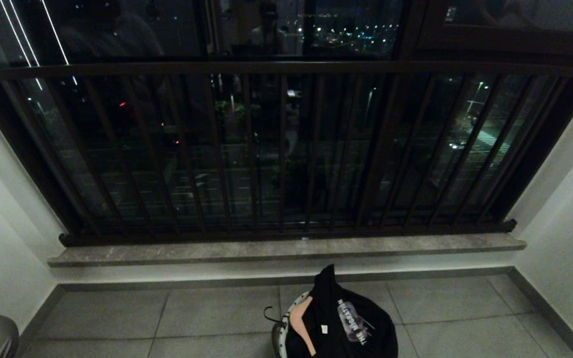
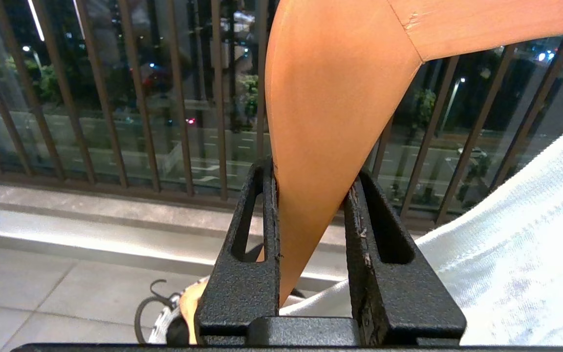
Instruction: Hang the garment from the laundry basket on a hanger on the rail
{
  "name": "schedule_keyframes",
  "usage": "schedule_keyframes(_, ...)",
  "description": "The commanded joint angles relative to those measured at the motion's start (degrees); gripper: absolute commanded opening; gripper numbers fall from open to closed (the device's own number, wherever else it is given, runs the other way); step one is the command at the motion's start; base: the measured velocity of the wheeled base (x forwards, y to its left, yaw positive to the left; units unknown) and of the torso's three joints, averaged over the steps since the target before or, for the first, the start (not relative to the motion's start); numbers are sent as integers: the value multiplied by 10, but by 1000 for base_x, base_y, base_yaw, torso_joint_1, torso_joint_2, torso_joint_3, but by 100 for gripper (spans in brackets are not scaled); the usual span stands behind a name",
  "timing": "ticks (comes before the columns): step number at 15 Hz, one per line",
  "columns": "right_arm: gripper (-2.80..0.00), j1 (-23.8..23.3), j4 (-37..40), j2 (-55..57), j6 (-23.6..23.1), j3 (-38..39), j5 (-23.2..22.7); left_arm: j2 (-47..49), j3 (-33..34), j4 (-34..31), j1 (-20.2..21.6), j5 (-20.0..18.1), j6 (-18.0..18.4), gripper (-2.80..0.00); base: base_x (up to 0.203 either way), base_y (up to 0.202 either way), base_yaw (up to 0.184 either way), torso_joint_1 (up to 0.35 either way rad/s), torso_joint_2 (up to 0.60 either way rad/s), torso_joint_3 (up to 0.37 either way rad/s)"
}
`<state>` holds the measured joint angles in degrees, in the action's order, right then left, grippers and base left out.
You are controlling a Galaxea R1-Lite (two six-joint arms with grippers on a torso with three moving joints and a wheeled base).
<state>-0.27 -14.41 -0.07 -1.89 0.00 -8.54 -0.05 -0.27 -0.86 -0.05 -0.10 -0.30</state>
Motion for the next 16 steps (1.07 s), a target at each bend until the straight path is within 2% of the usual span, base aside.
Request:
schedule_keyframes(1, -280, 0, -1, 1, 0, 0, -1, 0, 0, 0, 0, 0, 0, -280, 0, 0, 0, 227, -551, -321)
schedule_keyframes(8, -280, 0, -1, 1, -4, 0, -1, 0, 0, 0, 0, 0, 0, -280, 0, 0, 0, 254, -589, -339)
schedule_keyframes(16, -280, 0, -1, 1, -3, 0, -2, 0, 0, 0, 0, 0, 0, -280, 0, 0, 0, 168, -364, -200)
